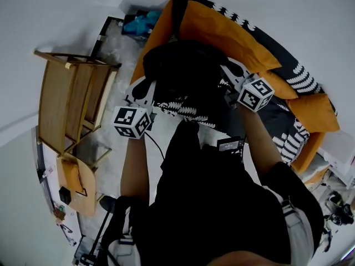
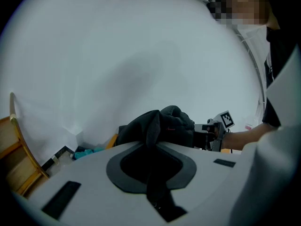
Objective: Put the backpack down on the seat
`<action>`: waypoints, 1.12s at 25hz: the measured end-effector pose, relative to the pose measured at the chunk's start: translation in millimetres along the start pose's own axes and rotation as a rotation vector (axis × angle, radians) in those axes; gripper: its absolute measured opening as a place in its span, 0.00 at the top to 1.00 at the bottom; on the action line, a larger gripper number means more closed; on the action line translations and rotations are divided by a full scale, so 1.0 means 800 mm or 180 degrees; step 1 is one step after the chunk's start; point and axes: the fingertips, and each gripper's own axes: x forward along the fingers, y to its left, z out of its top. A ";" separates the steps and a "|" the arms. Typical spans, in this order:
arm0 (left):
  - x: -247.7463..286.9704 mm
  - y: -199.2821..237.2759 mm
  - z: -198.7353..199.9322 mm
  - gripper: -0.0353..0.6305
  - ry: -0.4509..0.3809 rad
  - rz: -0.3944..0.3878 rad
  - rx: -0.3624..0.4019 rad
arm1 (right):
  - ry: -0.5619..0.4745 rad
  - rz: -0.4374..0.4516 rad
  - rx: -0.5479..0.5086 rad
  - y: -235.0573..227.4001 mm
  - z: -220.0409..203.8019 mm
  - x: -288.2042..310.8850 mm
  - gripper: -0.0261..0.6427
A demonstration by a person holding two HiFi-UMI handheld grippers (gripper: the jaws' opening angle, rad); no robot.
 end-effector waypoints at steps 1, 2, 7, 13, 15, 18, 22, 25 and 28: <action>0.008 0.006 -0.005 0.88 0.0021 0.0006 -0.0039 | 0.0007 -0.0040 0.0049 -0.009 -0.004 0.006 0.89; 0.016 0.012 -0.010 0.88 0.0043 0.0010 -0.0079 | 0.0011 -0.0077 0.0101 -0.016 -0.008 0.012 0.89; 0.046 0.027 -0.014 0.88 0.0065 -0.0054 -0.0113 | -0.0028 -0.0187 0.0232 -0.047 -0.013 0.031 0.89; 0.087 0.054 0.001 0.88 0.0035 0.0058 -0.0060 | 0.0011 -0.0339 0.0079 -0.081 -0.001 0.062 0.89; 0.101 0.064 0.003 0.88 0.0050 0.0108 -0.0034 | 0.0035 -0.0450 -0.0001 -0.093 -0.001 0.072 0.89; 0.124 0.075 -0.001 0.88 0.0127 0.0135 -0.0052 | 0.0111 -0.0621 -0.0111 -0.115 -0.008 0.085 0.89; 0.153 0.085 -0.002 0.88 0.0178 0.0124 -0.0142 | 0.0226 -0.0737 -0.0285 -0.145 -0.010 0.101 0.89; 0.170 0.094 -0.004 0.87 0.0236 0.0127 -0.0162 | 0.0290 -0.0810 -0.0280 -0.164 -0.014 0.114 0.89; 0.188 0.109 -0.009 0.87 0.0316 0.0199 -0.0221 | 0.0376 -0.0850 -0.0190 -0.180 -0.020 0.128 0.89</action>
